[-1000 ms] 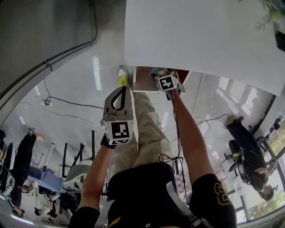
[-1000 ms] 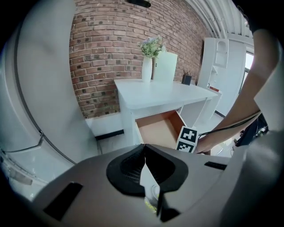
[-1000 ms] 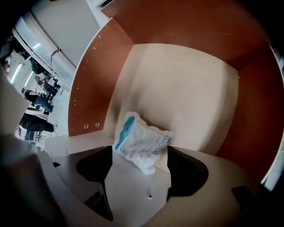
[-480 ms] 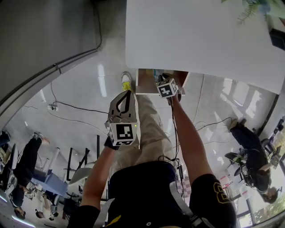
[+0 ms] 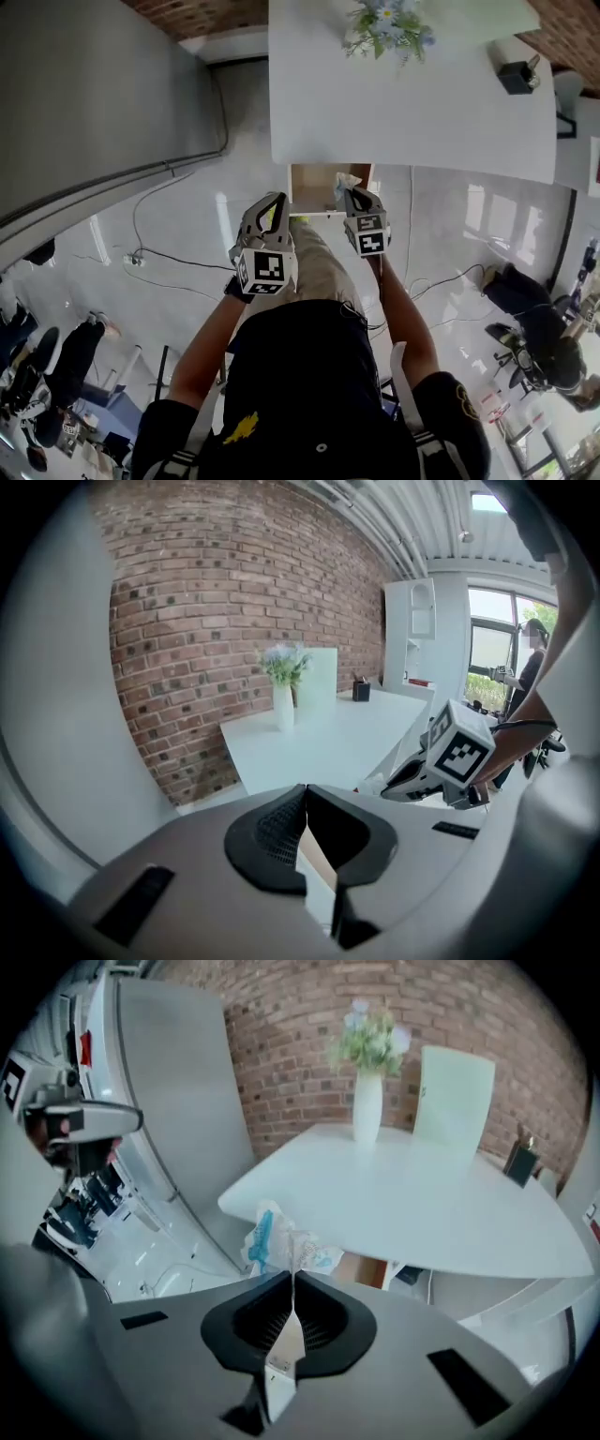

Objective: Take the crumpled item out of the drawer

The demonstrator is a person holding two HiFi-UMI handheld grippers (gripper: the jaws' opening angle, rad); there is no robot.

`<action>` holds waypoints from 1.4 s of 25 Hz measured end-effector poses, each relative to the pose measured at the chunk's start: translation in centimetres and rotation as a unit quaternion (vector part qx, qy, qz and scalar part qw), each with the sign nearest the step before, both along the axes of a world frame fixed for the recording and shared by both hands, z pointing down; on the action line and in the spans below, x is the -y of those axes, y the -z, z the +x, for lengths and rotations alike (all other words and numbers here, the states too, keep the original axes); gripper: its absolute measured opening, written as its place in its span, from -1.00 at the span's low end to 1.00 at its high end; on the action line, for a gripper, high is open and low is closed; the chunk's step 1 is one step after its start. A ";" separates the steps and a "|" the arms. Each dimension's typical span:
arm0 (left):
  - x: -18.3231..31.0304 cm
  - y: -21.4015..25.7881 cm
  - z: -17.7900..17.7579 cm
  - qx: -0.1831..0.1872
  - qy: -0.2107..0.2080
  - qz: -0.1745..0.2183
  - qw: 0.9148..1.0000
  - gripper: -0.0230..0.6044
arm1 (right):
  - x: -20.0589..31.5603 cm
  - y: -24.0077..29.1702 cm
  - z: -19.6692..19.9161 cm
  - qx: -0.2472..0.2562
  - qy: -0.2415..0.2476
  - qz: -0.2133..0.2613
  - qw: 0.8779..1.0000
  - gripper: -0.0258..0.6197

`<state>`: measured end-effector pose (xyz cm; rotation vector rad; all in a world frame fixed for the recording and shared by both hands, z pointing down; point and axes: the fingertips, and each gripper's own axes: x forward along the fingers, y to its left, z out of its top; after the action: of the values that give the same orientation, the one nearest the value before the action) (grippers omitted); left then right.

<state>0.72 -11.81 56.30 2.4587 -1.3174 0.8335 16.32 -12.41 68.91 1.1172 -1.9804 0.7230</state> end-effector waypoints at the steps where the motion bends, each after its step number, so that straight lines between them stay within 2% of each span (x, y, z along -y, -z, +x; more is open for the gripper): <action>1: 0.6 1.7 0.0 -0.004 -0.002 0.010 1.000 -0.87 | 0.5 2.9 0.3 0.005 -0.012 0.019 1.000 -0.81; 4: 2.1 6.4 0.2 -0.021 -0.004 0.037 0.999 -0.87 | 2.0 11.0 1.3 0.013 -0.044 0.082 0.996 -0.81; 8: 3.9 11.5 0.8 -0.035 -0.022 0.075 0.996 -0.87 | 3.7 21.0 2.1 0.026 -0.083 0.172 0.981 -0.82; 13: 5.3 17.5 1.8 -0.052 -0.044 0.124 0.990 -0.87 | 4.0 32.1 3.0 0.027 -0.110 0.276 0.954 -0.82; 19: 8.0 25.7 0.7 -0.087 -0.038 0.187 0.978 -0.87 | 3.9 42.8 3.4 0.029 -0.123 0.376 0.918 -0.82; 22: 9.3 29.5 -0.9 -0.088 -0.036 0.222 0.970 -0.87 | 3.5 45.7 2.9 0.025 -0.127 0.393 0.910 -0.82; 25: 10.1 30.9 -1.9 -0.093 -0.025 0.233 0.968 -0.87 | 3.4 47.3 2.6 0.020 -0.126 0.407 0.904 -0.82; 31: 10.2 31.7 -2.4 -0.113 -0.018 0.226 0.967 -0.87 | 3.2 48.4 2.0 0.018 -0.126 0.417 0.900 -0.82; 35: 10.1 32.0 -2.4 -0.113 -0.021 0.229 0.966 -0.87 | 3.1 48.9 1.6 0.016 -0.122 0.421 0.899 -0.82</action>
<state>-1.69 -21.89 24.32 2.8269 -1.5084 0.2541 17.93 -15.46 20.06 1.8770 -2.2584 -0.0575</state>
